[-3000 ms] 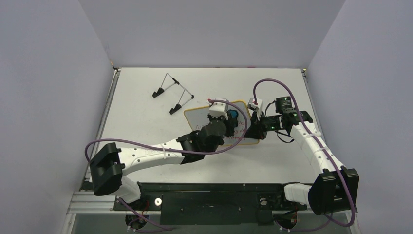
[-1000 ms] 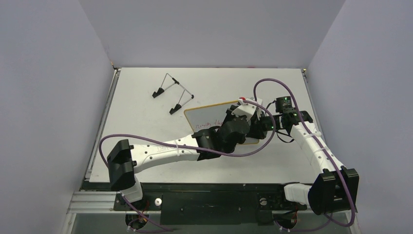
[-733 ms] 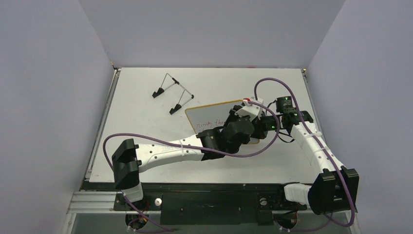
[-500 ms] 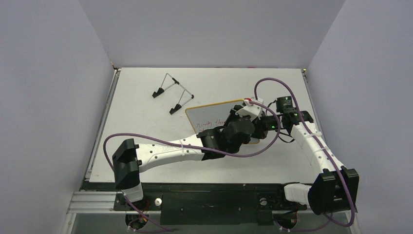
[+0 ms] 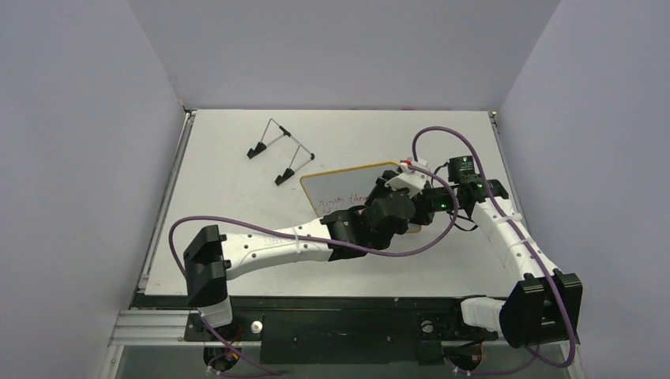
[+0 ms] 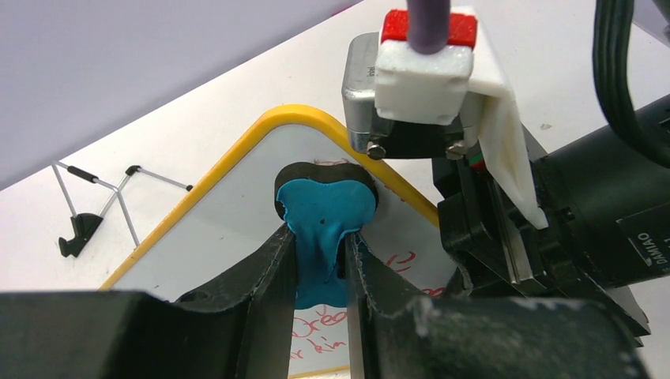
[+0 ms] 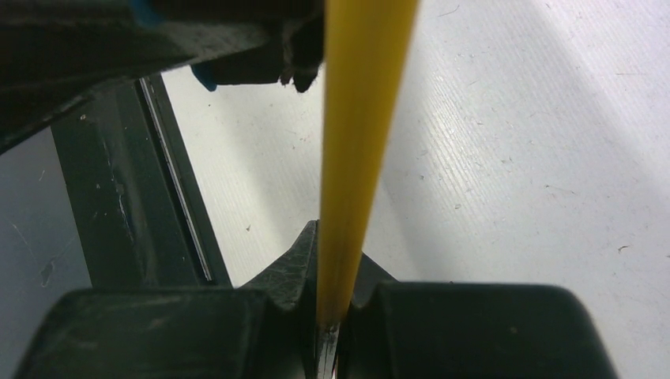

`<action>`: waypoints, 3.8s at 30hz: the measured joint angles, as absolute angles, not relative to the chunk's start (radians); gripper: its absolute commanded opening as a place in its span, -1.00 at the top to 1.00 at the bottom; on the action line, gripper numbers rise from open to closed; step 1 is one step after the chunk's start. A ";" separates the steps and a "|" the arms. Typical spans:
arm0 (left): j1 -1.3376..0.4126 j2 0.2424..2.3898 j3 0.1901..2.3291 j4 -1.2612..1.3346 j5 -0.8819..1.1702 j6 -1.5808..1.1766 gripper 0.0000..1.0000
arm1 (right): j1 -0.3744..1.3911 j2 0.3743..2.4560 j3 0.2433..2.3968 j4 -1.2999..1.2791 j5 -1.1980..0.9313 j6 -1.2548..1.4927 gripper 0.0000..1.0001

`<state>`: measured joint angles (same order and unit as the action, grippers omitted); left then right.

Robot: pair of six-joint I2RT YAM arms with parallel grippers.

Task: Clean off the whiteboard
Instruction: Erase the center of the board with the whiteboard, then place the whiteboard eraser at the center of the board.

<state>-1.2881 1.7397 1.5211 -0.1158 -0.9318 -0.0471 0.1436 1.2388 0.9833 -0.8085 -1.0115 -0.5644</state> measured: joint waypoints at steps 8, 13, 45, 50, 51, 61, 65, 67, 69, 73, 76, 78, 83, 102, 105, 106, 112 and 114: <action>-1.290 1.767 1.550 -0.125 -0.944 -0.035 1.00 | 0.142 1.239 0.983 -0.810 -1.009 -0.556 1.00; -1.290 1.771 1.561 -0.141 -0.928 -0.035 1.00 | 0.138 1.239 0.983 -0.813 -1.009 -0.556 1.00; -1.306 1.787 1.575 -0.229 -0.831 -0.140 1.00 | 0.138 1.239 0.983 -0.815 -1.010 -0.565 1.00; -1.230 1.638 1.387 -0.204 -0.722 -0.205 1.00 | 0.147 1.236 0.983 -0.814 -1.015 -0.578 1.00; -1.205 1.607 1.356 -0.205 -0.706 -0.217 1.00 | 0.149 1.235 0.983 -0.814 -1.015 -0.579 1.00; -0.993 1.338 1.127 -0.091 -0.607 -0.362 1.00 | 0.152 1.223 0.983 -0.820 -1.028 -0.595 1.00; -0.993 1.340 1.048 -0.014 -0.577 -0.405 1.00 | 0.151 1.220 0.983 -0.830 -1.028 -0.586 1.00; -0.993 1.341 1.012 0.021 -0.577 -0.422 1.00 | 0.150 1.220 0.983 -0.831 -1.028 -0.577 1.00; -0.993 1.341 0.971 0.056 -0.580 -0.442 1.00 | 0.150 1.220 0.983 -0.831 -1.027 -0.570 1.00; -0.991 1.341 0.879 0.120 -0.643 -0.474 1.00 | 0.150 1.220 0.983 -0.831 -1.024 -0.559 1.00; -0.958 1.341 0.807 0.160 -0.686 -0.505 1.00 | 0.149 1.220 0.983 -0.826 -1.021 -0.553 1.00; -0.905 1.340 0.760 0.182 -0.703 -0.524 1.00 | 0.145 1.220 0.983 -0.817 -1.016 -0.551 1.00; -0.762 1.339 0.667 0.223 -0.712 -0.563 1.00 | 0.144 1.219 0.983 -0.808 -1.011 -0.553 1.00; -0.616 0.786 0.565 0.060 -0.381 -0.611 1.00 | 0.151 1.218 0.964 -0.709 -0.977 -0.452 1.00; -0.604 0.740 0.565 -0.009 -0.303 -0.656 1.00 | 0.144 1.217 0.964 -0.673 -0.947 -0.418 1.00; -0.603 0.744 0.561 -0.021 -0.283 -0.674 1.00 | 0.139 1.217 0.964 -0.664 -0.939 -0.409 1.00; -0.601 0.891 0.468 -0.076 -0.189 -0.788 1.00 | 0.104 1.208 0.959 -0.633 -0.908 -0.390 1.00; -0.601 0.943 0.437 -0.097 -0.181 -0.810 1.00 | 0.099 1.201 0.955 -0.630 -0.904 -0.388 1.00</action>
<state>-0.6006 0.9432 0.4366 -0.0967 -0.1814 -0.8104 0.0986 1.2015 0.9550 -0.6296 -0.9039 -0.3882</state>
